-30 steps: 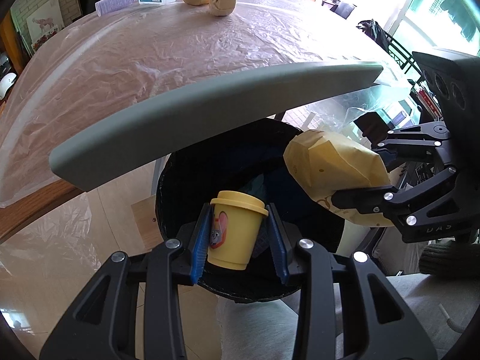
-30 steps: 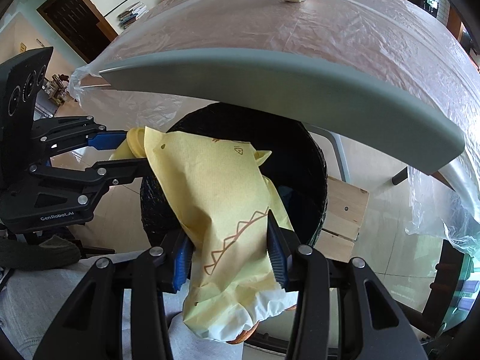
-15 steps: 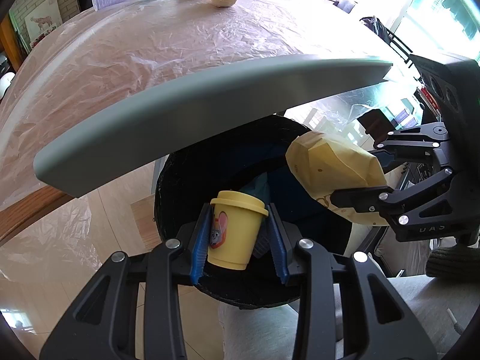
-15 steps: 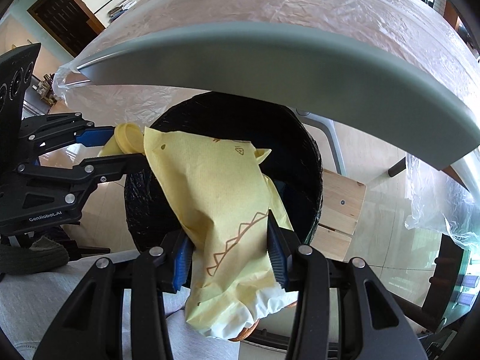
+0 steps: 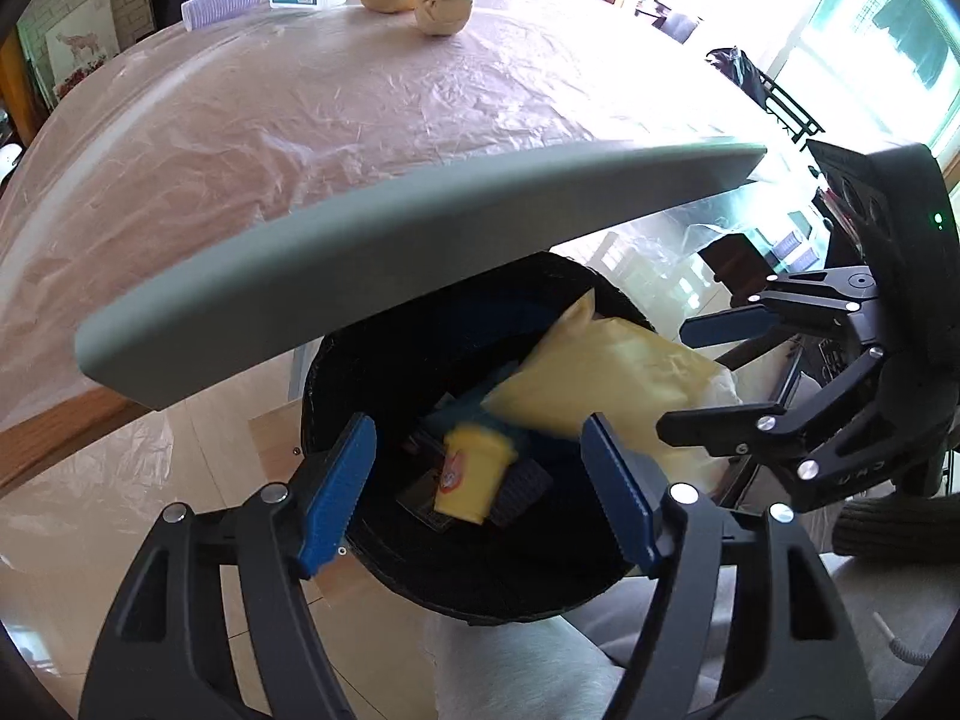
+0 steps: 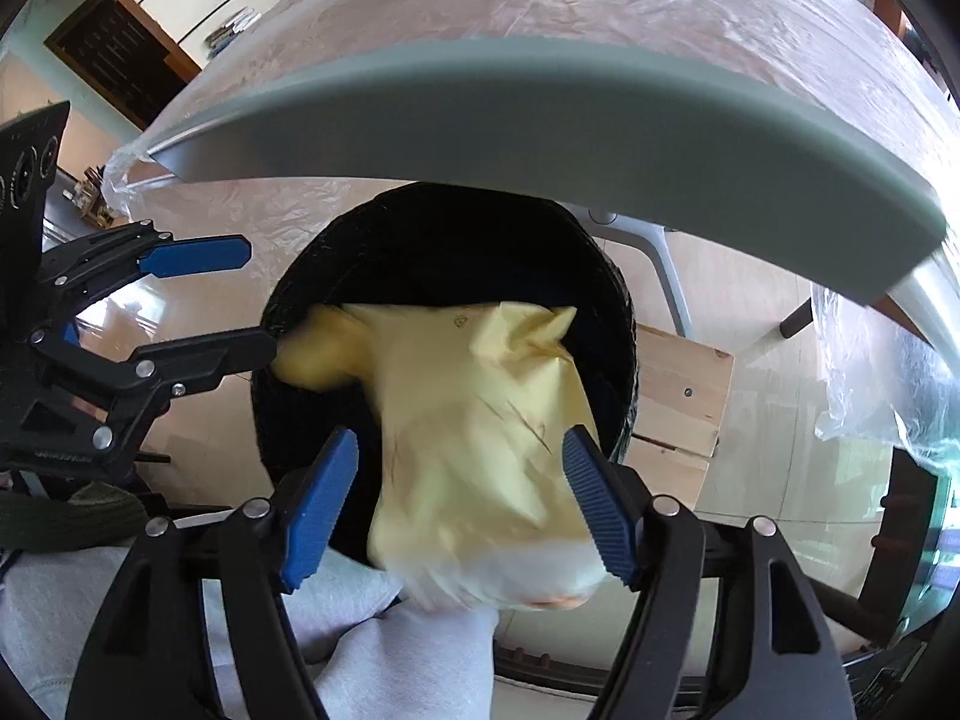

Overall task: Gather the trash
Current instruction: 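Open both grippers to drop the cup and paper bag into the bin, then move both grippers back toward the lavender rack and tissue bundle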

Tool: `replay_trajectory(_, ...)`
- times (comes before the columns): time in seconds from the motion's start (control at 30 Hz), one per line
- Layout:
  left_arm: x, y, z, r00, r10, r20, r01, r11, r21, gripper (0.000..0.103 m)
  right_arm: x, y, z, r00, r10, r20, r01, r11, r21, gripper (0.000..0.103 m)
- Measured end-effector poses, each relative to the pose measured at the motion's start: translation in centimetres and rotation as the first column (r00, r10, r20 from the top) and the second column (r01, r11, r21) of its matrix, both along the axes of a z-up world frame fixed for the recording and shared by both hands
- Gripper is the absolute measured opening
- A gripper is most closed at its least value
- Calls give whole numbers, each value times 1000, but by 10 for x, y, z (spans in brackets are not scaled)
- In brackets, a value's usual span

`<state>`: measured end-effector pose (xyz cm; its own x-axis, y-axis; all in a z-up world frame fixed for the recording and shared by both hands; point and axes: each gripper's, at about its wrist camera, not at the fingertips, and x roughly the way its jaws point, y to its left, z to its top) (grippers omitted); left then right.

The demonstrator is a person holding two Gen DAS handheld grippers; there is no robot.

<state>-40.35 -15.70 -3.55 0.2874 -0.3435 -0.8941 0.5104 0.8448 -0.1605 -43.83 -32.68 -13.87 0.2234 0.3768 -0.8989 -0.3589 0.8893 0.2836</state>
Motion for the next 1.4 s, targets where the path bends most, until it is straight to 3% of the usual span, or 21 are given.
replay_trajectory(0.23, -2, 8, 12, 1000, 12, 11, -12, 1000, -16, 72, -14, -9, 27, 998, 8, 69, -6, 999, -40, 70)
replay_trajectory(0.4, -5, 13, 44, 998, 4, 61, -1, 998, -56, 72, -22, -16, 72, 985, 3, 173, 1, 1000, -25, 75)
replay_trajectory(0.47, -5, 15, 59, 995, 6, 97, 1, 998, -65, 73, -22, -16, 93, 972, -14, 233, 20, 1000, -22, 81)
replay_trajectory(0.6, 4, 25, 88, 981, 66, 181, -50, 994, -94, 89, -13, -18, 129, 928, -83, 364, 90, 996, 0, 92)
replay_trajectory(0.73, 26, 40, 109, 944, 189, 270, -163, 980, -116, 97, 5, -14, 147, 865, -153, 477, 167, 986, 13, 99)
replay_trajectory(0.87, 52, 48, 116, 929, 224, 295, -204, 974, -96, 97, 38, -10, 147, 874, -204, 442, 200, 978, 56, 99)
replay_trajectory(1.03, 83, 42, 122, 920, 148, 363, -154, 988, -11, 97, 79, -3, 144, 868, -283, 407, 263, 959, 104, 99)
replay_trajectory(1.4, 192, 54, 106, 951, 65, 301, -89, 994, 66, 97, 141, 26, 122, 883, -334, 330, 322, 942, 91, 96)
